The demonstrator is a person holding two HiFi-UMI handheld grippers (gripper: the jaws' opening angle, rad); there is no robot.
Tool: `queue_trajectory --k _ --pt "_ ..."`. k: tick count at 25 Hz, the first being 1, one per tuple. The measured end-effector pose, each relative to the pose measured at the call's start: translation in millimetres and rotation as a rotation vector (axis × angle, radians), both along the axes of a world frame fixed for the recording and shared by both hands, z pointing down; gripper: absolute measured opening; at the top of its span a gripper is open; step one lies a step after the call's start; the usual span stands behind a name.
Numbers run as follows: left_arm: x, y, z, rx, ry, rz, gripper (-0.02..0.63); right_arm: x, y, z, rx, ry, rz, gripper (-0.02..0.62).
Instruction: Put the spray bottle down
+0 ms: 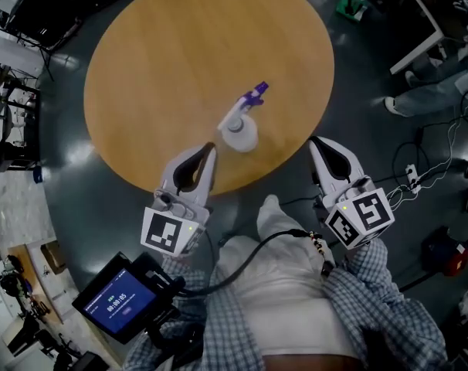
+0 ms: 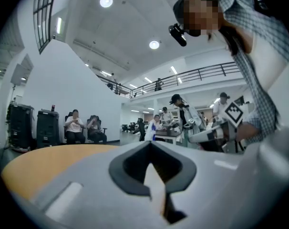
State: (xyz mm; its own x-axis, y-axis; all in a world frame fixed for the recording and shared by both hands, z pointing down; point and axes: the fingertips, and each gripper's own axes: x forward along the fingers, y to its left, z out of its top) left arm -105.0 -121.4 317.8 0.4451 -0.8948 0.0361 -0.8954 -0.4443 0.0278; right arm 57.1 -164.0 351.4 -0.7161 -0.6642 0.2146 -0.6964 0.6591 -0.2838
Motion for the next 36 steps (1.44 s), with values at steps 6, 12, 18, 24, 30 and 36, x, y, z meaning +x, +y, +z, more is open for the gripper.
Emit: queue_trajectory --k 6,12,18,24,30,36 --pt "12.9 6.6 17.0 -0.038 -0.051 0.079 0.0 -12.4 -6.5 -0.7 0.031 0.002 -0.037 0.003" --pt "19.0 6.7 20.5 -0.047 -0.066 0.102 0.0 -18.4 -7.4 -5.7 0.05 0.012 -0.054 0.003" --pt "20.3 6.8 21.5 -0.052 -0.052 0.1 0.0 -17.7 -7.6 -5.7 0.052 0.015 -0.052 0.003" --pt "19.1 6.5 22.0 -0.053 -0.045 0.095 0.0 -17.5 -7.1 -4.5 0.052 0.017 -0.053 0.003" --pt "16.5 6.7 22.6 -0.05 -0.034 0.083 0.0 -19.1 -6.5 -3.6 0.052 0.018 -0.056 0.003" --pt "17.3 7.1 23.5 -0.056 -0.033 0.083 0.0 -18.2 -6.9 -3.3 0.049 0.023 -0.055 0.003"
